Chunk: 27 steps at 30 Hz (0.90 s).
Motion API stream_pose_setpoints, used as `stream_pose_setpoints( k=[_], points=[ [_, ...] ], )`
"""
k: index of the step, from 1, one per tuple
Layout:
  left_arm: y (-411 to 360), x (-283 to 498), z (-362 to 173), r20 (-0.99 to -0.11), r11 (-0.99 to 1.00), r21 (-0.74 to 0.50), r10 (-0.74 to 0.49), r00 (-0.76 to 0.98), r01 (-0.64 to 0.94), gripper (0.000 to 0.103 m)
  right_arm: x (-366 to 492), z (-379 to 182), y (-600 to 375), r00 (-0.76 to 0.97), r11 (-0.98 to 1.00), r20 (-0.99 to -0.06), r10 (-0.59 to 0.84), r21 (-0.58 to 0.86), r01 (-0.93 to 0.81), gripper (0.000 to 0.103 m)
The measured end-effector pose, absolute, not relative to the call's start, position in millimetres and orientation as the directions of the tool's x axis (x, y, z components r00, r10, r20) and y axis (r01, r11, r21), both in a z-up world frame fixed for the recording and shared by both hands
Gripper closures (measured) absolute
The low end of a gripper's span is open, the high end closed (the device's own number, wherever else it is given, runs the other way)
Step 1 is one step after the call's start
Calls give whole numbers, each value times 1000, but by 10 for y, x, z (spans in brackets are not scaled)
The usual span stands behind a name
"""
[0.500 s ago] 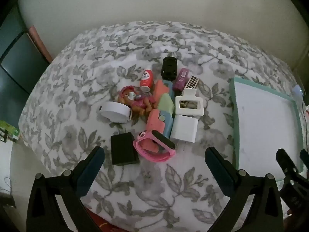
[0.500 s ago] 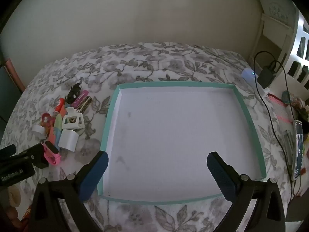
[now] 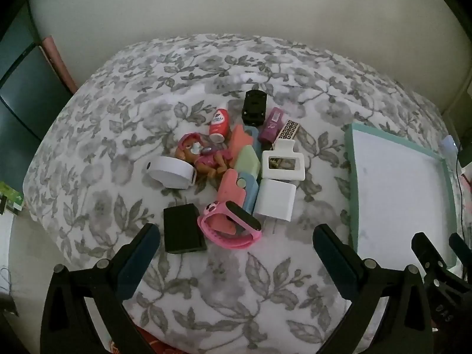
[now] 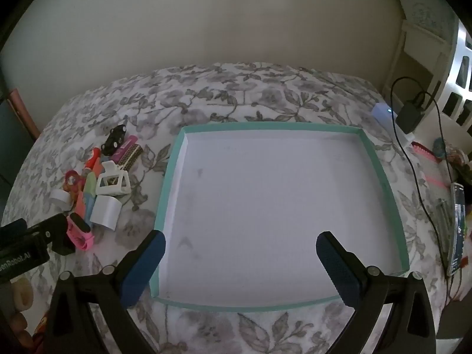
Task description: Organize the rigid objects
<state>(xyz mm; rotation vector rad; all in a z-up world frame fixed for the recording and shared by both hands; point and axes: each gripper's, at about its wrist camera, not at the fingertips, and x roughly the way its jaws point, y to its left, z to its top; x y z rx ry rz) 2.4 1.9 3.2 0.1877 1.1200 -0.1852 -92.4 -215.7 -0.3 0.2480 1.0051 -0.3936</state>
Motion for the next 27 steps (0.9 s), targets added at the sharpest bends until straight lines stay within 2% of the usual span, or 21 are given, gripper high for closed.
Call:
stream_pose_setpoints(
  k=[27],
  points=[
    [0, -24, 47, -887, 963, 57, -72, 457, 262, 0, -906, -56, -2149, 464, 897, -866, -184, 46, 441, 0]
  ],
)
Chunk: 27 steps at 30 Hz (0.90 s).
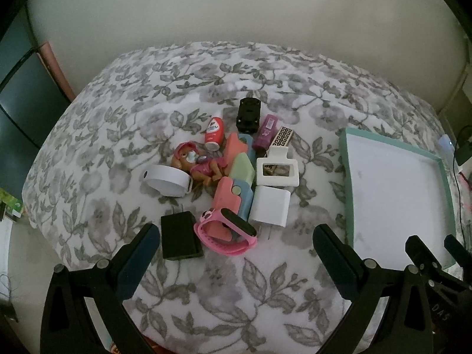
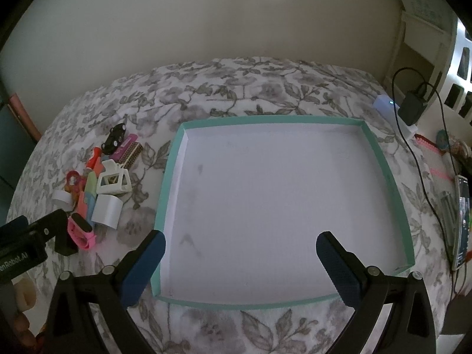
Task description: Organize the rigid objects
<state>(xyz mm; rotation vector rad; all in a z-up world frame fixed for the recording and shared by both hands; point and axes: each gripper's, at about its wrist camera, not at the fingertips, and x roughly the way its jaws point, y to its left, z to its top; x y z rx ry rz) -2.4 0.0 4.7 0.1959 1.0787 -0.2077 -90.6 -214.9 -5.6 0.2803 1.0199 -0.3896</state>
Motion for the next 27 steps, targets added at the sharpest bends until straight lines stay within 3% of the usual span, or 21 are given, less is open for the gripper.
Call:
stream_pose_setpoints(
  k=[27],
  points=[
    [37, -5, 60, -883, 974, 47, -64, 464, 222, 0, -903, -51, -2131, 464, 902, -866, -184, 38, 430, 0]
  ],
)
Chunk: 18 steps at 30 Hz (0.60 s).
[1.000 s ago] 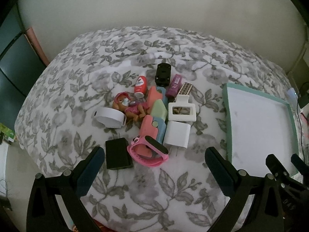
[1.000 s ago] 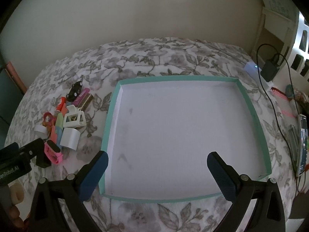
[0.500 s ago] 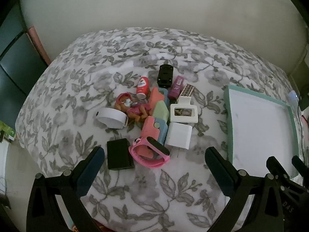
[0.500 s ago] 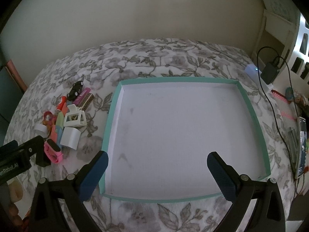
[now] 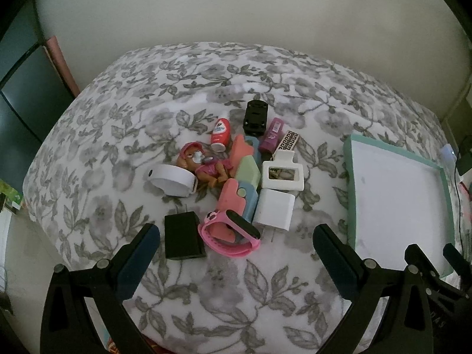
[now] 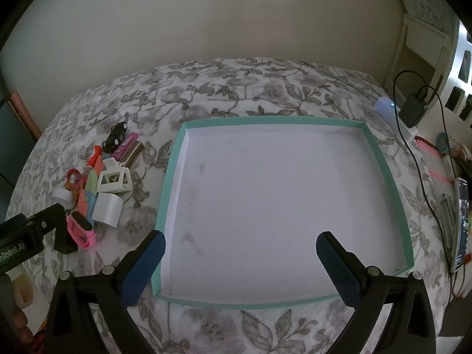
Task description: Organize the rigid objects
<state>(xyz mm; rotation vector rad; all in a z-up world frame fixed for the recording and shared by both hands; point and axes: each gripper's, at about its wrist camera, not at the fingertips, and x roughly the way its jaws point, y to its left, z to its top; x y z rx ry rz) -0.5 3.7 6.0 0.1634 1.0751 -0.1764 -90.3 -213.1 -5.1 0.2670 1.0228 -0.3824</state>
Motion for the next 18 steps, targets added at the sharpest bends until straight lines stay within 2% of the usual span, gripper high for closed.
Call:
stream_pose_setpoints(
  k=[18],
  points=[
    [76, 16, 56, -888, 979, 7, -88, 451, 204, 0, -904, -55, -2127, 463, 902, -867, -184, 39, 431, 0]
  ],
)
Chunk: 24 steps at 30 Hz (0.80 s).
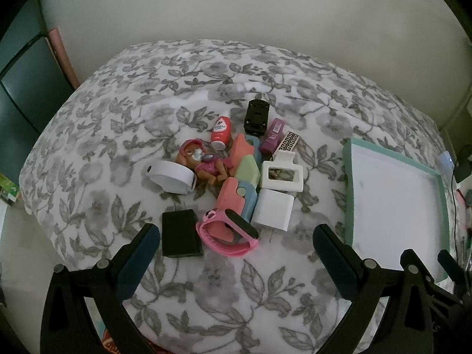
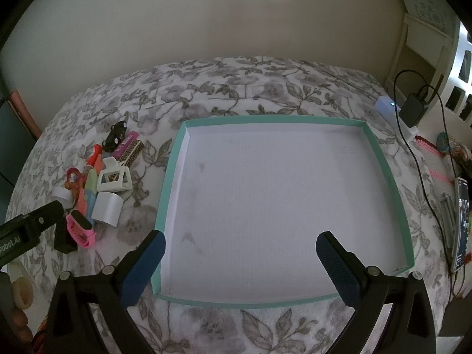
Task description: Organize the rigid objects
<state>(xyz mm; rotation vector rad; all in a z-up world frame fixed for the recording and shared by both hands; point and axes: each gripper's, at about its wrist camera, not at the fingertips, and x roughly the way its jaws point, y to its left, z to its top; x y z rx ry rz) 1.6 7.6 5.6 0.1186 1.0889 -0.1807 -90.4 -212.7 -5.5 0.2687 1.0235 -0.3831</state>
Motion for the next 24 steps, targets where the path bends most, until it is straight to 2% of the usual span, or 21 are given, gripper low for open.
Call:
stream_pose_setpoints(
  k=[10, 13, 24],
  points=[
    [111, 39, 66, -890, 981, -16, -102, 444, 193, 0, -900, -68, -2116, 464, 903, -867, -182, 40, 428, 0],
    [180, 81, 111, -891, 979, -29, -117, 438, 202, 0, -889, -37, -2085, 484, 907, -863, -145, 81, 414, 0],
    [827, 435, 122, -908, 990, 25, -35, 418, 137, 0, -436, 61, -1492, 522, 961, -853, -11, 134, 240, 0]
  ],
)
